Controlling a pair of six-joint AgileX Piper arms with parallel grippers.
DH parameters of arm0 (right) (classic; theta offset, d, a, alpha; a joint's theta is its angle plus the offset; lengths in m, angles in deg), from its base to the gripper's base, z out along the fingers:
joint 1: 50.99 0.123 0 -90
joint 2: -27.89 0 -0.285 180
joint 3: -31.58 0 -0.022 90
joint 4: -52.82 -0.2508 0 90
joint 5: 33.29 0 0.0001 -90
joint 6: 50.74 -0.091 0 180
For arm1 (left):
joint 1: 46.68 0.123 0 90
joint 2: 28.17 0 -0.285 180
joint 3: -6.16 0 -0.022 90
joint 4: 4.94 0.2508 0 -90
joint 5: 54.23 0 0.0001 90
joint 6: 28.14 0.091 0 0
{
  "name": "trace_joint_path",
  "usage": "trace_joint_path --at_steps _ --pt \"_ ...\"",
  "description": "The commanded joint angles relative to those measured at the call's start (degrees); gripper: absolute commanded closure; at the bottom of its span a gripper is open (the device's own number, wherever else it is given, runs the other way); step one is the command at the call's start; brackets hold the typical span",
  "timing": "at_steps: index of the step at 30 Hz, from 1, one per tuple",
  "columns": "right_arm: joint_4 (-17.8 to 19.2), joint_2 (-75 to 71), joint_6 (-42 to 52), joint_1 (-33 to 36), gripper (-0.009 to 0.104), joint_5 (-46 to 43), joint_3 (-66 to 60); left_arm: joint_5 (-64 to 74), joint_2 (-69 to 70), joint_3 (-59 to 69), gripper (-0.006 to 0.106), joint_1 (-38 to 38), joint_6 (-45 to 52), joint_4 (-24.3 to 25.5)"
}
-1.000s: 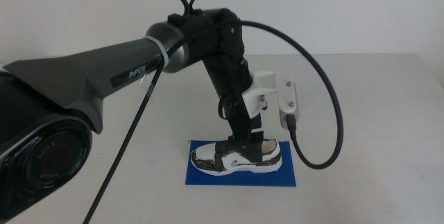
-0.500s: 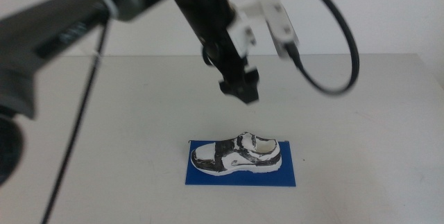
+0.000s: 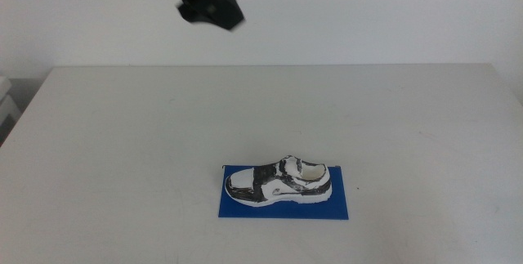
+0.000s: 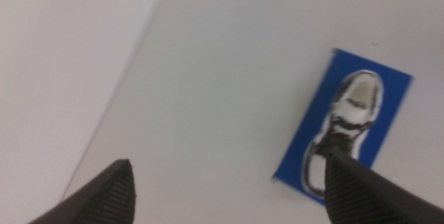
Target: Use one arm to grab the shoe from the table and place it on the mat.
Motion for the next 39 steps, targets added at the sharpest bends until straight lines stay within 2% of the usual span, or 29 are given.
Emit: trace_joint_path --at_steps 1,7,10,14,16,21,35,39 --pt "0.49 -1.16 0.72 -0.27 0.029 -4.55 0.54 -1.47 5.95 -0.47 0.007 0.00 -6.38 3.83" --pt "0.49 -1.16 0.72 -0.27 0.029 -4.55 0.54 -23.69 18.74 15.51 0.007 0.00 -23.89 17.69" --pt "0.49 -1.16 0.72 -0.27 0.029 -4.55 0.54 -36.37 26.63 28.28 0.007 0.00 -26.57 24.18" --pt "0.49 -1.16 0.72 -0.27 0.029 -4.55 0.54 -53.25 38.02 47.73 0.007 0.88 -30.01 29.75" --pt "0.49 -1.16 0.72 -0.27 0.029 -4.55 0.54 -60.67 42.63 55.60 0.007 3.97 -33.05 29.14" --pt "0.49 -1.16 0.72 -0.27 0.029 -4.55 0.54 -69.39 52.82 72.40 0.007 11.74 -34.80 22.94" --pt "0.49 -1.16 0.72 -0.27 0.029 -4.55 0.54 -68.54 81.11 98.86 0.007 26.61 -35.15 18.48" --pt "0.49 -1.16 0.72 -0.27 0.029 -4.55 0.54 -65.07 87.45 103.80 0.007 27.20 -41.20 18.45"
